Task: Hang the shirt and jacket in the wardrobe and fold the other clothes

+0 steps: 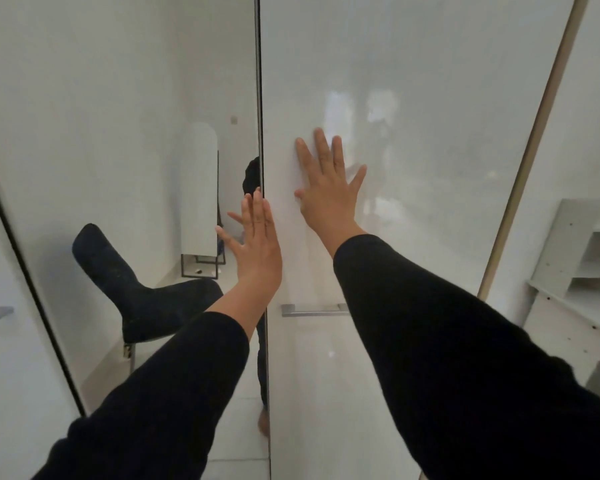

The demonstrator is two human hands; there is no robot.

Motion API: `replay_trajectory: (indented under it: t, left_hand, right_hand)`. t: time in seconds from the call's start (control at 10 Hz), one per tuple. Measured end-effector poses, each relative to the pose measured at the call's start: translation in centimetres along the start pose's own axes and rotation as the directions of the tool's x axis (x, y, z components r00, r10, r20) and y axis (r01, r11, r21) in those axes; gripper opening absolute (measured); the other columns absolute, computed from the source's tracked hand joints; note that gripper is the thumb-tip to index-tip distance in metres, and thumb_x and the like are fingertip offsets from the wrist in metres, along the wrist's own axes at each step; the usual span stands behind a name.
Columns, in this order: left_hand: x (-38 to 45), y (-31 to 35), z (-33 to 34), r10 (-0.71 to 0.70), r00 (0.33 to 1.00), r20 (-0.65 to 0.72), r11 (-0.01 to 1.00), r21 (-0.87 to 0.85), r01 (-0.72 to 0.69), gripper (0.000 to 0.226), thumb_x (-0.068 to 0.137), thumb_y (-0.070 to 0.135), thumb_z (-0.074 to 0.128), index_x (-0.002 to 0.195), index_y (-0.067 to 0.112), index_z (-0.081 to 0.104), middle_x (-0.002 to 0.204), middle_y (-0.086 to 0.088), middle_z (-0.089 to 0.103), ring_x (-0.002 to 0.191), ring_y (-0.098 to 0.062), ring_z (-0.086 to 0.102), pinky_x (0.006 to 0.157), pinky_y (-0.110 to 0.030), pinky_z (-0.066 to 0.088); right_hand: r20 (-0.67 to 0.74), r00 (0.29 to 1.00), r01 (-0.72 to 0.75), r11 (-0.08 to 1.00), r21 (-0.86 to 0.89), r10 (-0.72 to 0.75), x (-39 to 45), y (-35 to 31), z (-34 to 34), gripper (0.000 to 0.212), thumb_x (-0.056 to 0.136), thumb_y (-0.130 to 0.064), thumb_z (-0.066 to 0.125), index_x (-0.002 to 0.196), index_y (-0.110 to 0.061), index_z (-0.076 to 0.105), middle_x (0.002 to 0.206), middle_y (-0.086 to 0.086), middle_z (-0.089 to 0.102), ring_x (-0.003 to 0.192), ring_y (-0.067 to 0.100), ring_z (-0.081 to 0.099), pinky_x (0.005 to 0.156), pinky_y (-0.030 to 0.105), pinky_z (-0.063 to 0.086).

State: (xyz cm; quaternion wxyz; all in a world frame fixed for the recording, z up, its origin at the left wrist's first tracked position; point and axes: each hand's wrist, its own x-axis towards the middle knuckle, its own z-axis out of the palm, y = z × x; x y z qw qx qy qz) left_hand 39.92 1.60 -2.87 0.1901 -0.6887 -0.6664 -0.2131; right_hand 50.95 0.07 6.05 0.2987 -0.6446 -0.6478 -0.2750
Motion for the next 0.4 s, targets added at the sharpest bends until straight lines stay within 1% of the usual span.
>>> replay_trajectory:
  t: [0.1, 0.2, 0.3, 0.4]
  left_hand:
    - [-0.6, -0.1, -0.7, -0.007, 1.000, 0.019, 0.999, -0.042, 0.008, 0.115, 0.086, 0.031, 0.063, 0.138, 0.005, -0.036, 0.147, -0.011, -0.040, 0.141, -0.033, -0.026, 0.107, -0.070, 0.005]
    - [-1.6, 0.0, -1.4, -0.042, 0.999, 0.033, 0.996, -0.078, 0.044, 0.109, 0.087, 0.032, 0.060, 0.141, 0.009, -0.032, 0.150, -0.006, -0.037, 0.141, -0.031, -0.027, 0.105, -0.070, 0.000]
    - [-3.3, 0.4, -2.5, -0.088, 0.993, 0.074, 0.991, -0.091, 0.094, 0.103, 0.090, 0.033, 0.055, 0.143, 0.008, -0.031, 0.150, -0.005, -0.037, 0.141, -0.028, -0.028, 0.105, -0.069, 0.001]
    - [-6.3, 1.0, -1.8, -0.113, 0.988, 0.102, 0.990, -0.071, 0.120, 0.105, 0.090, 0.038, 0.053, 0.142, 0.009, -0.033, 0.149, -0.006, -0.038, 0.139, -0.028, -0.031, 0.106, -0.069, 0.000]
  right_hand:
    - [0.024, 0.999, -0.023, 0.997, 0.080, 0.021, -0.3, -0.1, -0.8, 0.076, 0.095, -0.043, 0.045, 0.151, -0.031, -0.005, 0.159, -0.004, -0.014, 0.147, 0.021, -0.013, 0.111, 0.063, 0.002]
    - [0.063, 0.997, -0.051, 0.969, 0.242, 0.037, -1.3, -0.4, -1.2, 0.073, 0.096, -0.045, 0.040, 0.151, -0.031, -0.006, 0.160, -0.007, -0.010, 0.148, 0.019, -0.010, 0.113, 0.060, 0.004]
    - [0.113, 0.993, -0.092, 0.893, 0.441, 0.046, -2.6, 0.2, -1.9, 0.071, 0.098, -0.042, 0.039, 0.151, -0.031, -0.006, 0.160, -0.006, -0.002, 0.148, 0.018, 0.000, 0.115, 0.057, 0.009]
    - [0.173, 0.983, -0.147, 0.824, 0.548, 0.060, -6.0, 1.6, -0.5, 0.071, 0.097, -0.041, 0.041, 0.151, -0.031, -0.003, 0.160, -0.006, 0.008, 0.146, 0.018, 0.015, 0.114, 0.055, 0.022]
